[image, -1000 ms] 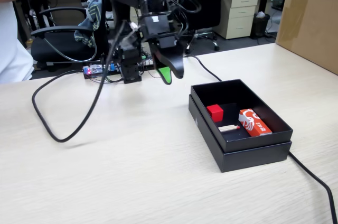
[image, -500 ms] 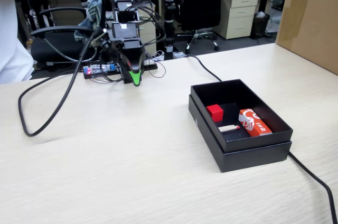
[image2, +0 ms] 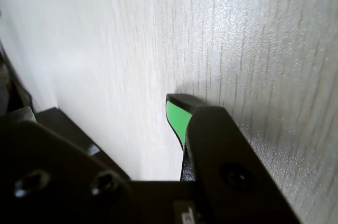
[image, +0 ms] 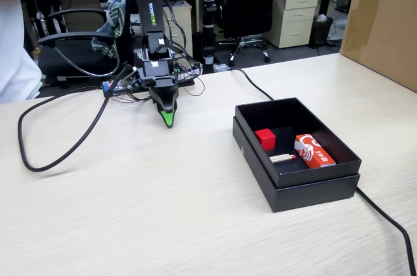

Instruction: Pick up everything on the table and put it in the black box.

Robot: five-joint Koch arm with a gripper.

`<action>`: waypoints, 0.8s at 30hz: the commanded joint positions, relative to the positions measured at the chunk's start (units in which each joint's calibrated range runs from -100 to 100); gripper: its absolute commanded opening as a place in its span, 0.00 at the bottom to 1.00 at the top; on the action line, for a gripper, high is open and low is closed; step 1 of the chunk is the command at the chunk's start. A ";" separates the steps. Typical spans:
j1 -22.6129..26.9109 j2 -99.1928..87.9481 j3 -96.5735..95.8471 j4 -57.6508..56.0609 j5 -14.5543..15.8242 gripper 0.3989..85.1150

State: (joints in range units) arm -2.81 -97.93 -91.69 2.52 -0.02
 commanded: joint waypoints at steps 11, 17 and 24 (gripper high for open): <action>1.37 -0.58 -6.13 7.12 -1.47 0.57; 1.61 0.11 -6.31 4.44 -1.47 0.56; 1.56 -0.12 -6.22 2.80 -1.32 0.57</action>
State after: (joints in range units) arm -1.25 -98.32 -96.71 6.78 -1.29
